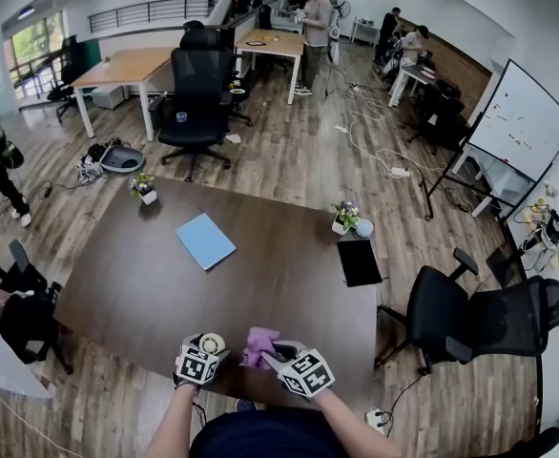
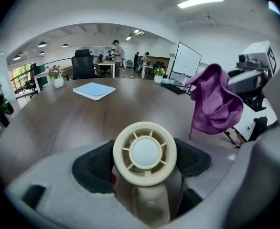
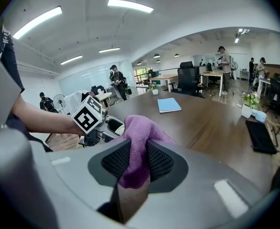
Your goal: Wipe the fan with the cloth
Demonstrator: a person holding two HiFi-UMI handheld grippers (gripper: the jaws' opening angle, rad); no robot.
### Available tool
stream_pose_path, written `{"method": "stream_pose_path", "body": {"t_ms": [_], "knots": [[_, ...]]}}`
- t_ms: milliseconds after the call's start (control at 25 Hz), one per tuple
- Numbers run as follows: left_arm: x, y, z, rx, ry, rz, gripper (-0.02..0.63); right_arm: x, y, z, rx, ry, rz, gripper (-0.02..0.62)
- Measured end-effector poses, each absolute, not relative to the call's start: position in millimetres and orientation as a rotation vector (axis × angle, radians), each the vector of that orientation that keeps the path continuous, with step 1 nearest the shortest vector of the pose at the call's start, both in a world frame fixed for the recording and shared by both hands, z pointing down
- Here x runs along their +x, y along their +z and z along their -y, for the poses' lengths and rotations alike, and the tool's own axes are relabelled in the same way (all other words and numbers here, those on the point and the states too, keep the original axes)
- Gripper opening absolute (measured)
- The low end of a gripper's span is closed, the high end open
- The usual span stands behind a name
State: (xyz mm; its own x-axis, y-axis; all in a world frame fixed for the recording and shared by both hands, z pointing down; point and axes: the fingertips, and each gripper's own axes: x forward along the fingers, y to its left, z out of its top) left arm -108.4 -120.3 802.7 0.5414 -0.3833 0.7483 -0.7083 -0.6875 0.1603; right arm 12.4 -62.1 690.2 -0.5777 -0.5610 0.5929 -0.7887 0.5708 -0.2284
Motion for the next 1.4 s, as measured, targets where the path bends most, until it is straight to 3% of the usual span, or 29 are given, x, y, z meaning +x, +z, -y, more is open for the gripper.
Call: {"method": "stream_pose_path", "body": {"t_ms": [280,640,1040,1400], "knots": [[-102,838,110,2.414,1.325,0.703,0.379,23,721,58,1.096,0.649,2.236,0.104],[-89,857,99,2.555,1.545,0.412,0.379,31,754,59,1.138,0.773,2.163,0.106],[-80,872,76,2.599,1.658,0.195,0.379,28,774,61,1.124,0.858,2.138,0.106],[-72,870,82,2.669,1.550,0.079,0.379,25,800,62,1.090,0.934,2.070,0.106]]}}
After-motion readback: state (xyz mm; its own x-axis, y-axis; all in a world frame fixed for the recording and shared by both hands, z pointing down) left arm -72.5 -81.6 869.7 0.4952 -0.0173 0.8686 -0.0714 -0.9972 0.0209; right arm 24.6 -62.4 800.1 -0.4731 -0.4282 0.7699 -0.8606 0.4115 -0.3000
